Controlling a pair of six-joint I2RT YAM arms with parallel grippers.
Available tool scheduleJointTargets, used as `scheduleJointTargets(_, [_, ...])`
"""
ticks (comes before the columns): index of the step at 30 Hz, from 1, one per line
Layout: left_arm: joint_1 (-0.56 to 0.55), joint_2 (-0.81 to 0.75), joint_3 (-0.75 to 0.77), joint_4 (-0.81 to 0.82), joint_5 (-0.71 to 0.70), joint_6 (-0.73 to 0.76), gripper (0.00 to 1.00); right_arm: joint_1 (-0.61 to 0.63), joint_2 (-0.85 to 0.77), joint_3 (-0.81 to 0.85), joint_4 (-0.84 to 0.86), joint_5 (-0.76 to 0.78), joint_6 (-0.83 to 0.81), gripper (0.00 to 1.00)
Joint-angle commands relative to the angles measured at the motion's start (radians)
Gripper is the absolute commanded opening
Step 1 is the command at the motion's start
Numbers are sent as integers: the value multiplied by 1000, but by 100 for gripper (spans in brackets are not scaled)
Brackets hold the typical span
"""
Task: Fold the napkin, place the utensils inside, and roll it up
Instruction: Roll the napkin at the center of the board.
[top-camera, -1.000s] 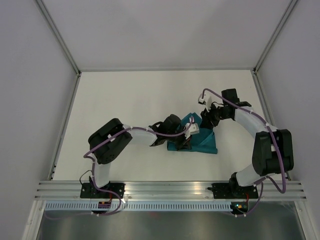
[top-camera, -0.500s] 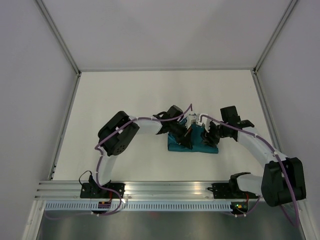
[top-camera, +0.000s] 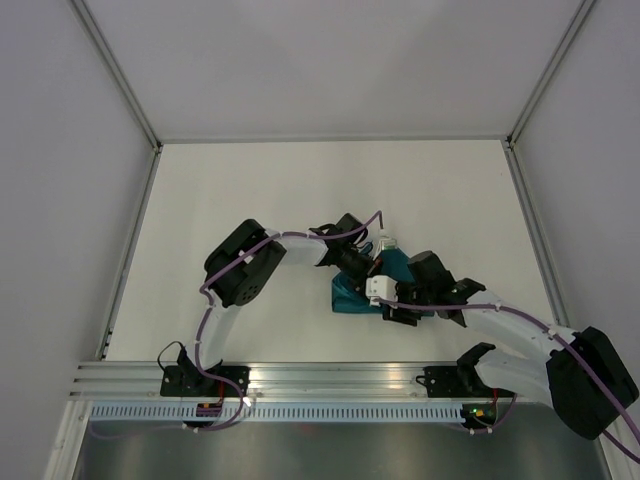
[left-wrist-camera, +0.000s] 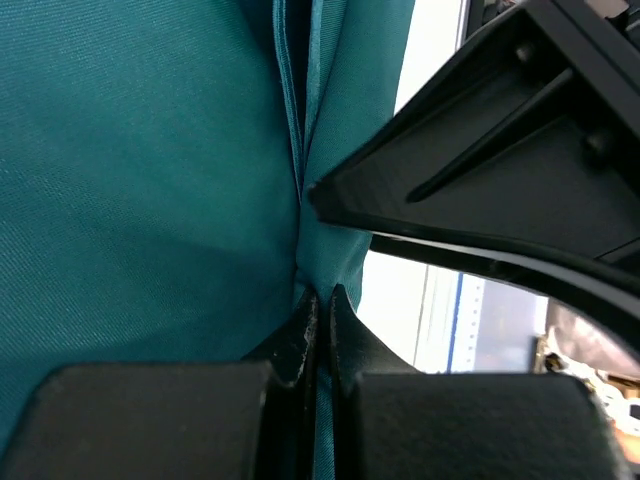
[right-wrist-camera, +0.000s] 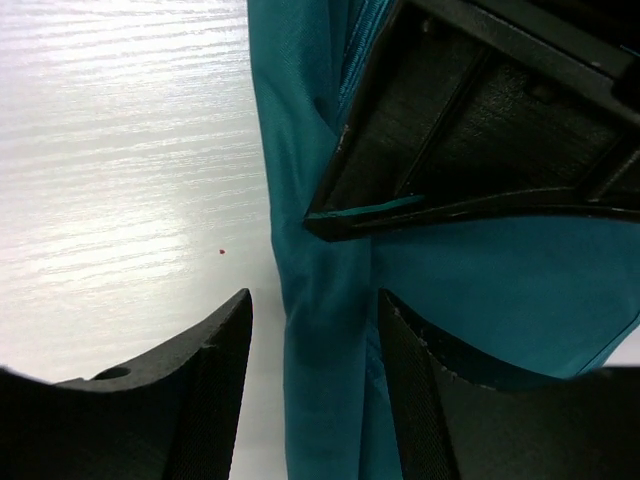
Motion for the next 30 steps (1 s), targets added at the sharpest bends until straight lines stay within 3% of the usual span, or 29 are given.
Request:
scheduleJointTargets(1, [-10, 101, -41, -160, -164, 1, 2, 36, 17, -26, 110, 98, 21, 59])
scheduleJointTargets(6, [-10, 106, -29, -162, -158, -9, 2, 79, 32, -57, 171, 135, 30, 57])
scheduleJointTargets(9, [-9, 110, -20, -165, -152, -18, 3, 88, 52, -68, 187, 141, 35, 49])
scheduleJointTargets(11, [-7, 112, -17, -165, -149, -25, 10, 93, 64, -62, 180, 143, 42, 26])
scheduleJointTargets(13, [-1, 104, -18, -162, -162, -39, 16, 93, 78, -57, 179, 143, 45, 12])
scheduleJointTargets(16, [20, 63, -35, -120, -176, -82, 29, 91, 106, -29, 145, 135, 27, 8])
scheduleJointTargets(20, [62, -31, -79, -39, -199, -163, 36, 91, 147, 1, 89, 111, 4, 6])
scheduleJointTargets(30, [234, -339, -291, 377, -253, -412, 38, -27, 409, 196, -115, -69, -132, 5])
